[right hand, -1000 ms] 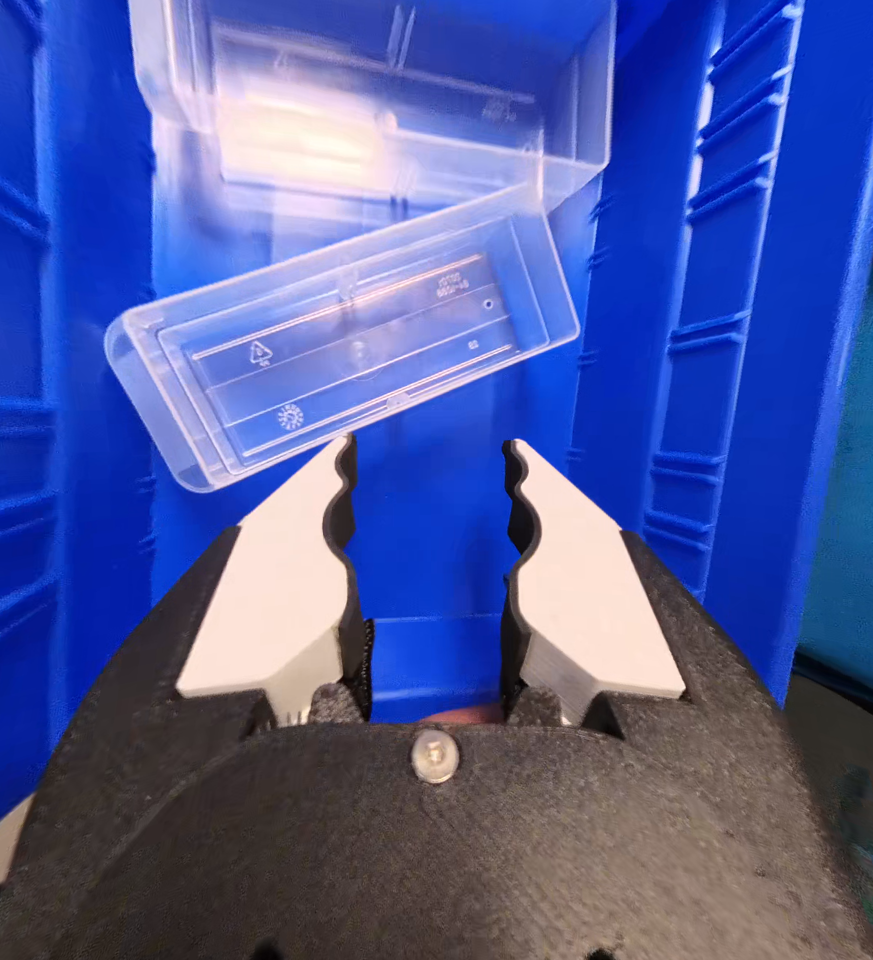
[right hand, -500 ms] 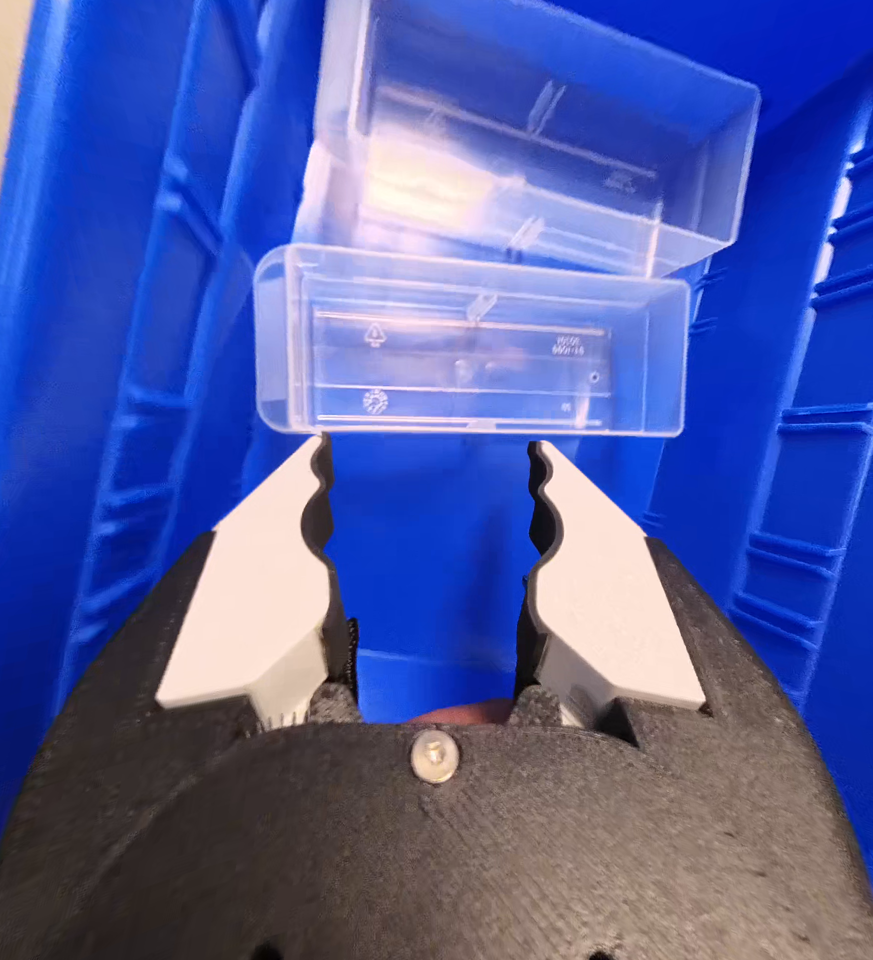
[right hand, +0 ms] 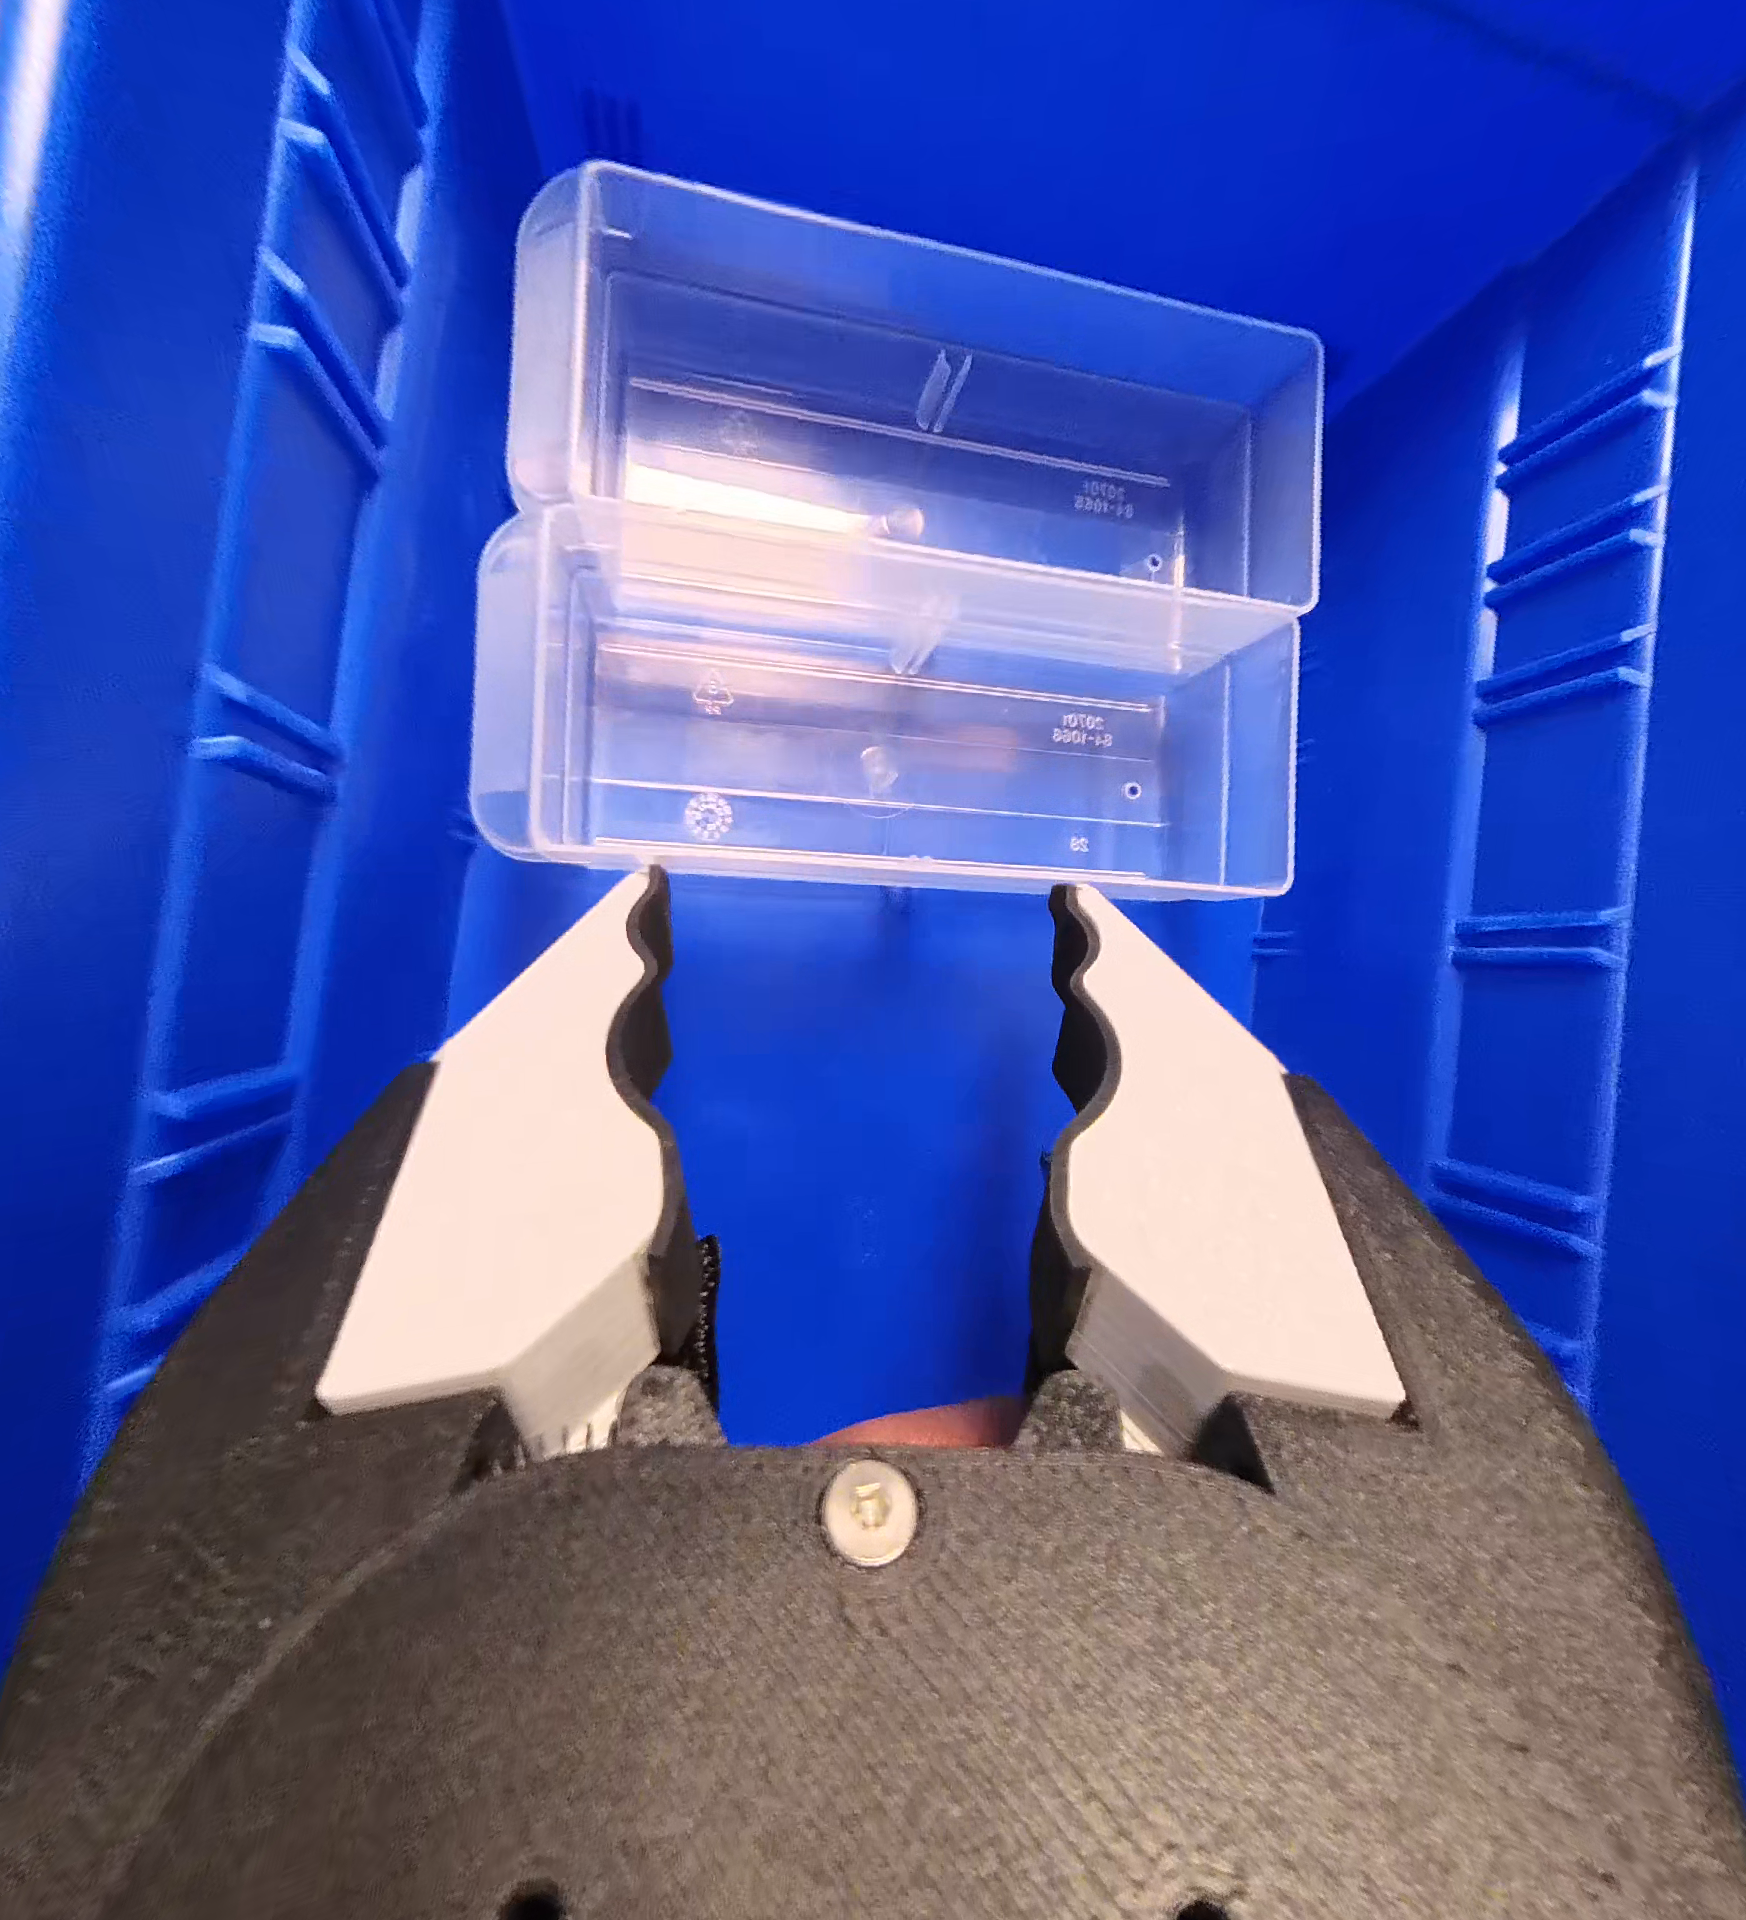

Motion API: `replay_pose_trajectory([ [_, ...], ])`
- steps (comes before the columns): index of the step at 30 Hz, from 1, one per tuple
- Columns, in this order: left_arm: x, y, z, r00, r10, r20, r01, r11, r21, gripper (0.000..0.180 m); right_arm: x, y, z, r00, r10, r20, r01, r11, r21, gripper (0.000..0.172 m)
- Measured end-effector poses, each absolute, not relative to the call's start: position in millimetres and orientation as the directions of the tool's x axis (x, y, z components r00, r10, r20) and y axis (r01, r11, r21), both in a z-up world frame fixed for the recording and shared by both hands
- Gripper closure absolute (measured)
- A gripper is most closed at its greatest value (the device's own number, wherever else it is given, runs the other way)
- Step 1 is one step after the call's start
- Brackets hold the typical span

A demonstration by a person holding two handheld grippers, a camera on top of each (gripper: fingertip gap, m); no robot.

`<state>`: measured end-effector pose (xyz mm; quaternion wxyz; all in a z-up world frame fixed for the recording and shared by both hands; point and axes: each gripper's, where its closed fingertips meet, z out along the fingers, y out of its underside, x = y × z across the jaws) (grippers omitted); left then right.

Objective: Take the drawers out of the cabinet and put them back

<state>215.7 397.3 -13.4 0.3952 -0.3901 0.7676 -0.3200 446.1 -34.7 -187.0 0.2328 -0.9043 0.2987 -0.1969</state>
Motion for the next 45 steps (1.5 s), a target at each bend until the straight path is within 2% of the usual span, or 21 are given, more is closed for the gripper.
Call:
replay_pose_trajectory([
  [4,216,397,-13,-0.385,-0.851,-0.356,-0.345,0.491,-0.800,0.102,437,-40,-162,0.720,-0.654,0.230,-0.441,-0.689,-0.575,0.098],
  [7,216,397,-13,-0.388,-0.850,-0.355,-0.346,0.492,-0.799,0.103,420,-36,-116,0.708,-0.679,0.196,-0.395,-0.610,-0.687,0.104],
  [9,216,397,-13,-0.390,-0.850,-0.354,-0.346,0.492,-0.799,0.102,397,-17,-81,0.741,-0.664,0.100,-0.349,-0.508,-0.787,0.108],
  [12,216,397,-13,-0.390,-0.850,-0.353,-0.348,0.491,-0.798,0.102,346,35,-46,0.836,-0.546,-0.053,-0.290,-0.358,-0.888,0.115],
  [16,216,397,-13,-0.387,-0.853,-0.350,-0.350,0.487,-0.800,0.103,267,131,-39,0.931,-0.271,-0.245,-0.298,-0.177,-0.938,0.118],
  [18,216,397,-13,-0.386,-0.854,-0.348,-0.350,0.485,-0.801,0.102,236,181,-46,0.912,-0.146,-0.383,-0.398,-0.094,-0.913,0.121],
  [21,216,397,-13,-0.384,-0.855,-0.349,-0.352,0.485,-0.801,0.103,212,249,-61,0.811,-0.050,-0.584,-0.585,-0.024,-0.811,0.121],
  [28,216,397,-13,-0.391,-0.854,-0.344,-0.344,0.482,-0.806,0.103,217,330,-75,0.608,-0.010,-0.794,-0.788,0.114,-0.605,0.121],
  [33,216,397,-13,-0.398,-0.854,-0.337,-0.339,0.478,-0.811,0.103,224,344,-76,0.550,0.016,-0.835,-0.827,0.155,-0.541,0.127],
  [35,216,397,-13,-0.398,-0.854,-0.336,-0.339,0.478,-0.811,0.102,223,345,-77,0.551,0.025,-0.834,-0.824,0.175,-0.539,0.149],
  [37,216,397,-13,-0.396,-0.854,-0.336,-0.340,0.477,-0.811,0.102,219,344,-70,0.549,0.075,-0.833,-0.826,0.201,-0.526,0.164],
  [45,216,397,-13,-0.394,-0.855,-0.338,-0.342,0.478,-0.809,0.100,182,309,-68,0.513,0.187,-0.838,-0.851,0.237,-0.469,0.167],
])
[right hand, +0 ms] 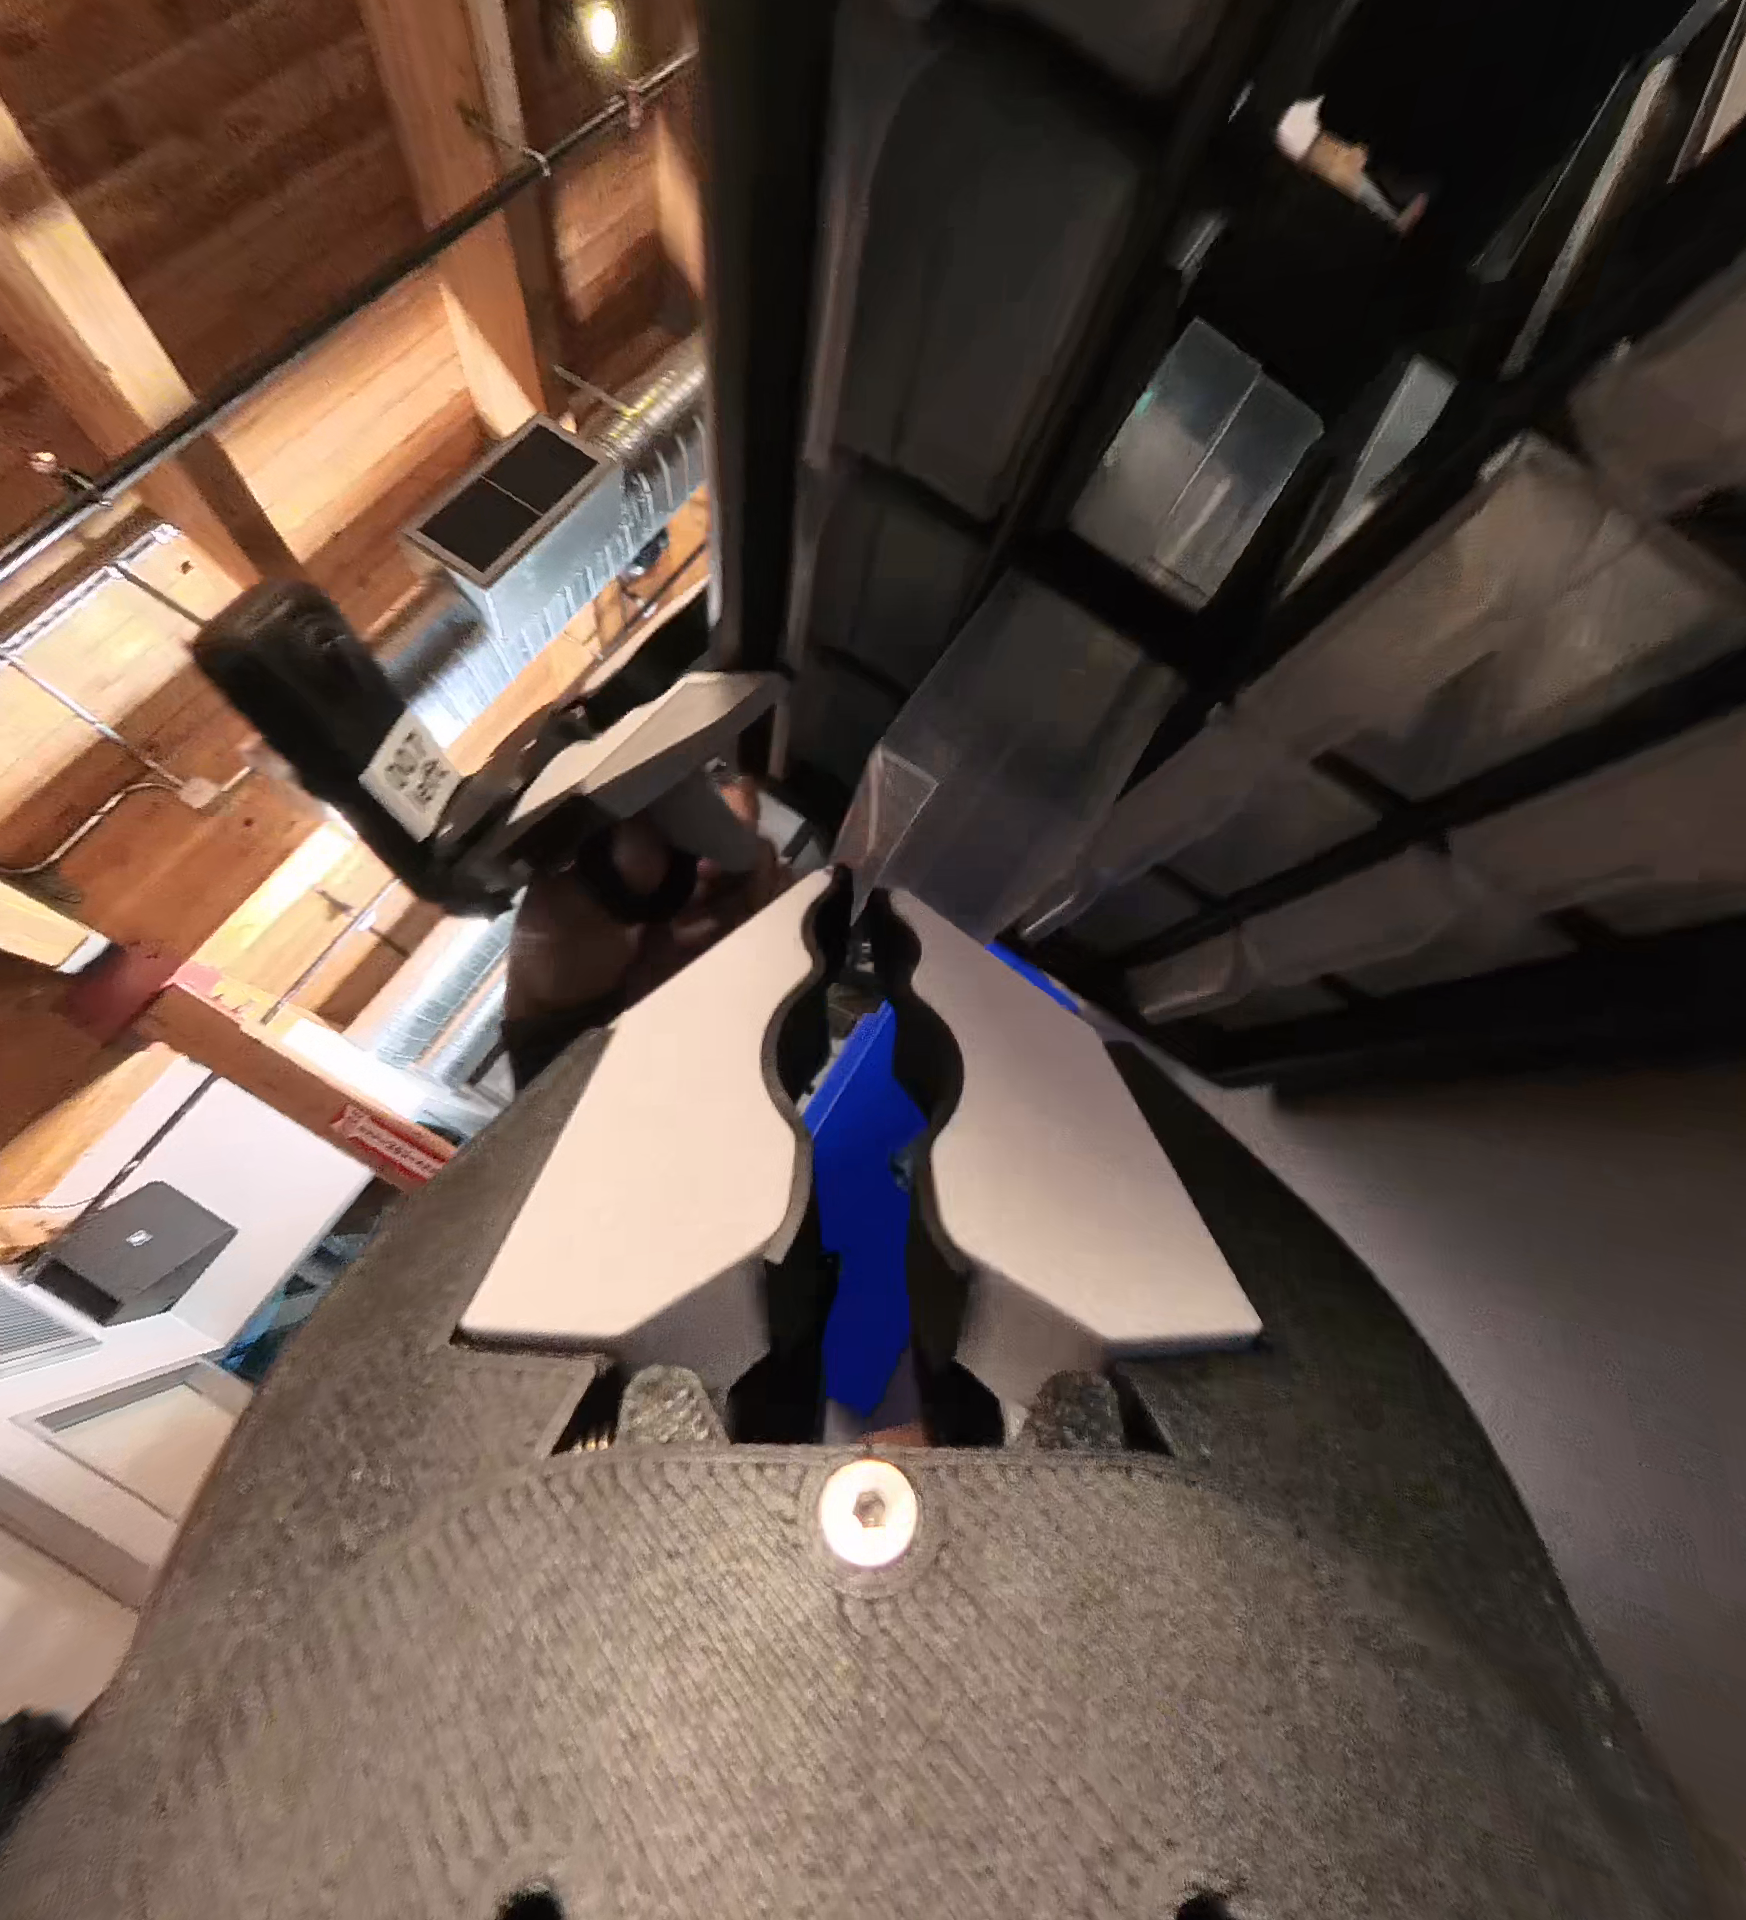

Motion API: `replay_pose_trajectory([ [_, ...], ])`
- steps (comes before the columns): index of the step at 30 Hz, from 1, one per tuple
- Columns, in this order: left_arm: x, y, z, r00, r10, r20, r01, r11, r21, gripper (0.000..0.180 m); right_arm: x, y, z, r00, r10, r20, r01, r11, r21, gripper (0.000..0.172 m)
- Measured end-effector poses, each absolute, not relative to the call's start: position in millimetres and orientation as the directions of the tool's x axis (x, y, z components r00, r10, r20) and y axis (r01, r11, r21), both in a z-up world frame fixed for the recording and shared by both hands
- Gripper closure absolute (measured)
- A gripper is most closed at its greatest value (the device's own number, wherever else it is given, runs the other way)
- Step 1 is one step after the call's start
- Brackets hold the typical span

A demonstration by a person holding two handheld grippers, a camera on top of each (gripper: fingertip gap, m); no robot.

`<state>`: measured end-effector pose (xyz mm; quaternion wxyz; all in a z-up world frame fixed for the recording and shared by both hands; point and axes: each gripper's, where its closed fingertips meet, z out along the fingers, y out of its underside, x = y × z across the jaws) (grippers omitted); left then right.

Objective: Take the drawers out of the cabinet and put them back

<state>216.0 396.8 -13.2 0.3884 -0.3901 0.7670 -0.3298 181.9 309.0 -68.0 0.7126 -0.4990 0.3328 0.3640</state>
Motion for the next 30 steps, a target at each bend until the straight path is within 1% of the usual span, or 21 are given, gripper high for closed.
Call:
replay_pose_trajectory([
  [1,216,397,-13,-0.394,-0.855,-0.338,-0.342,0.478,-0.809,0.103,174,303,-68,0.509,0.203,-0.837,-0.855,0.232,-0.464,0.168],
  [5,216,397,-13,-0.394,-0.854,-0.339,-0.343,0.479,-0.808,0.103,148,275,-69,0.491,0.249,-0.835,-0.868,0.224,-0.443,0.168],
  [12,216,396,-13,-0.393,-0.854,-0.341,-0.343,0.480,-0.807,0.104,136,242,-66,0.474,0.259,-0.841,-0.875,0.247,-0.417,0.167],
  [17,215,395,-14,-0.396,-0.851,-0.345,-0.345,0.486,-0.803,0.104,141,237,-67,0.469,0.233,-0.852,-0.875,0.255,-0.412,0.167],
  [26,215,395,-14,-0.399,-0.850,-0.343,-0.341,0.485,-0.805,0.104,132,245,-27,0.499,0.302,-0.812,-0.861,0.281,-0.425,0.170],
  [30,215,395,-13,-0.399,-0.851,-0.342,-0.340,0.484,-0.806,0.104,132,245,-30,0.506,0.288,-0.813,-0.857,0.274,-0.436,0.171],
])
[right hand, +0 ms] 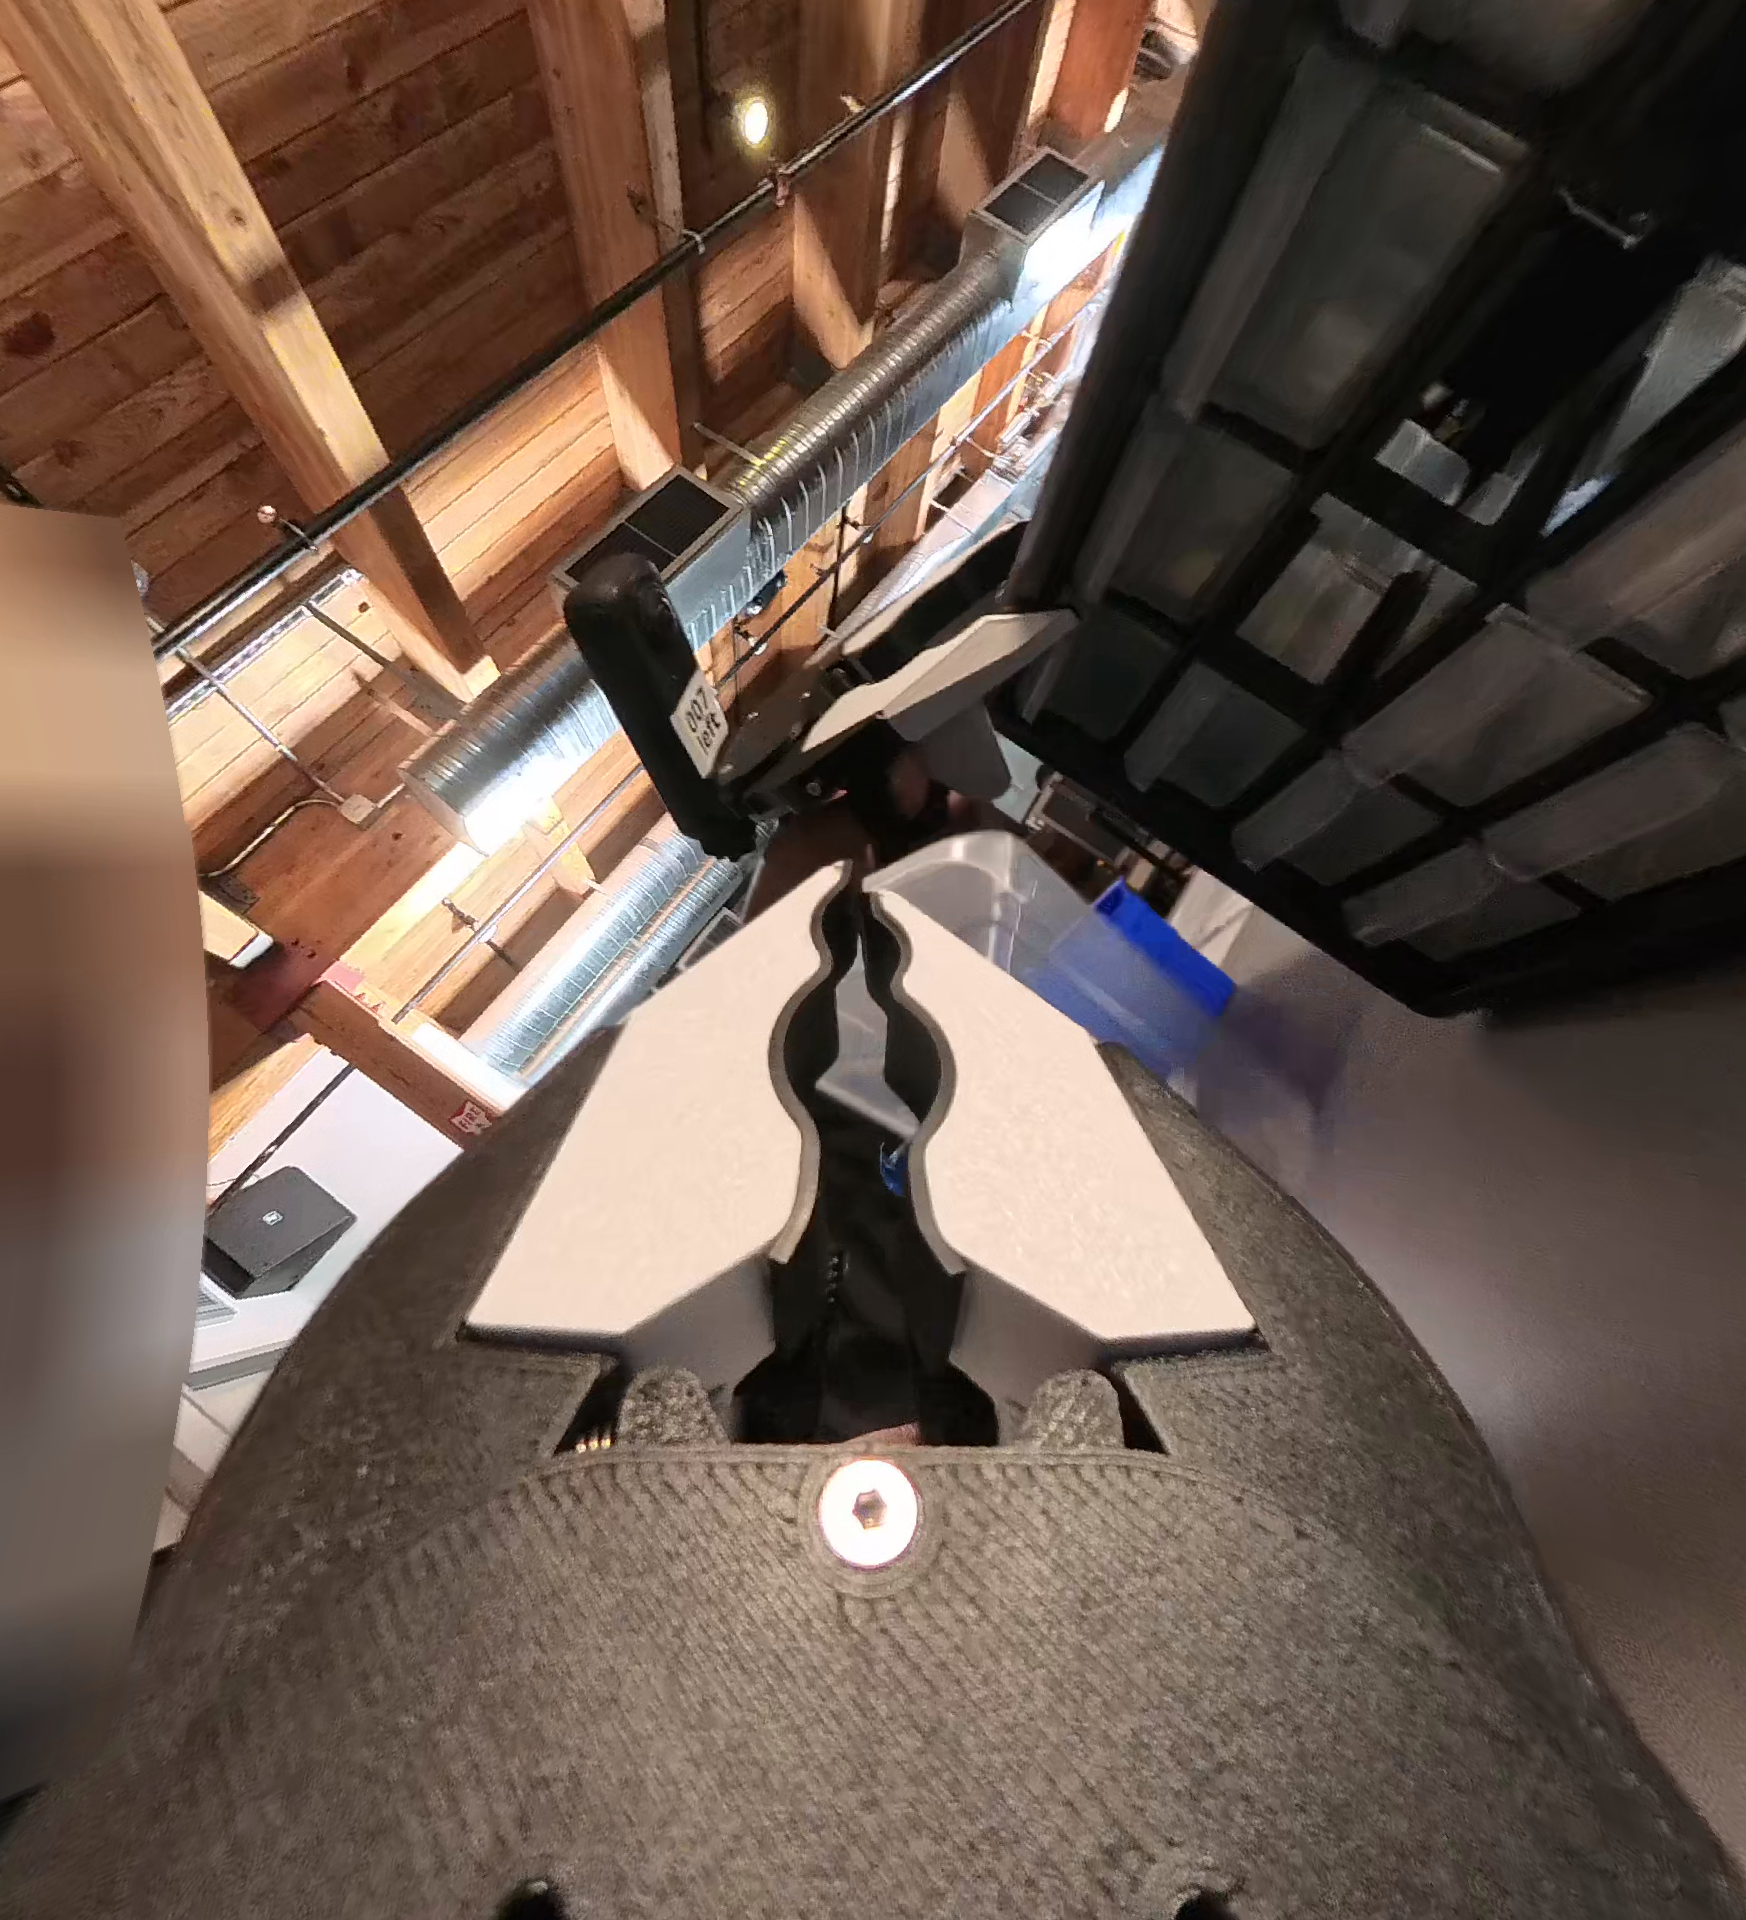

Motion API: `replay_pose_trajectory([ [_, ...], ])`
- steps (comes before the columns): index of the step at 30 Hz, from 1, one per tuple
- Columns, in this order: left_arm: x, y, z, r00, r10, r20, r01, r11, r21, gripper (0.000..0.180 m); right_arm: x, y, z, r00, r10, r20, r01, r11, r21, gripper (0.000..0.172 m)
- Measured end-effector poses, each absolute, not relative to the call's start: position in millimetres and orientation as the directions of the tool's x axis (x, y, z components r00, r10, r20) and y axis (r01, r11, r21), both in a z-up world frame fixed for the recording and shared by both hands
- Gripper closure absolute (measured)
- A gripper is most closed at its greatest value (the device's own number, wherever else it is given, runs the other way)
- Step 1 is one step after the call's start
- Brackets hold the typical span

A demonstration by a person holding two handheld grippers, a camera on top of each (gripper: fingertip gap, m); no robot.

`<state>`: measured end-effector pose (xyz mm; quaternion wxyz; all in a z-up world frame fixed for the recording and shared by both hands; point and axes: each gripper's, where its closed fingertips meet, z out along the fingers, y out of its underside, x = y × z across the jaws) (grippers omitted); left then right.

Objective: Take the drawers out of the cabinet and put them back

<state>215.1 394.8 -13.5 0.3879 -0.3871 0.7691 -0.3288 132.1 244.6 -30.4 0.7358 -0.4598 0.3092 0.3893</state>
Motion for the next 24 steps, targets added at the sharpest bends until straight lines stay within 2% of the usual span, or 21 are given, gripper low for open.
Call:
replay_pose_trajectory([
  [12,215,395,-14,-0.400,-0.851,-0.341,-0.340,0.483,-0.807,0.103,146,178,-112,0.486,0.020,-0.874,-0.844,0.269,-0.464,0.171],
  [16,215,395,-14,-0.398,-0.851,-0.342,-0.342,0.484,-0.806,0.104,139,163,-123,0.445,-0.002,-0.896,-0.869,0.243,-0.432,0.171],
  [21,215,395,-14,-0.395,-0.851,-0.347,-0.344,0.487,-0.803,0.104,139,159,-162,0.472,-0.249,-0.846,-0.857,0.095,-0.506,0.171],
  [24,215,395,-14,-0.394,-0.851,-0.348,-0.344,0.487,-0.802,0.104,145,155,-169,0.491,-0.308,-0.815,-0.848,0.046,-0.528,0.169],
])
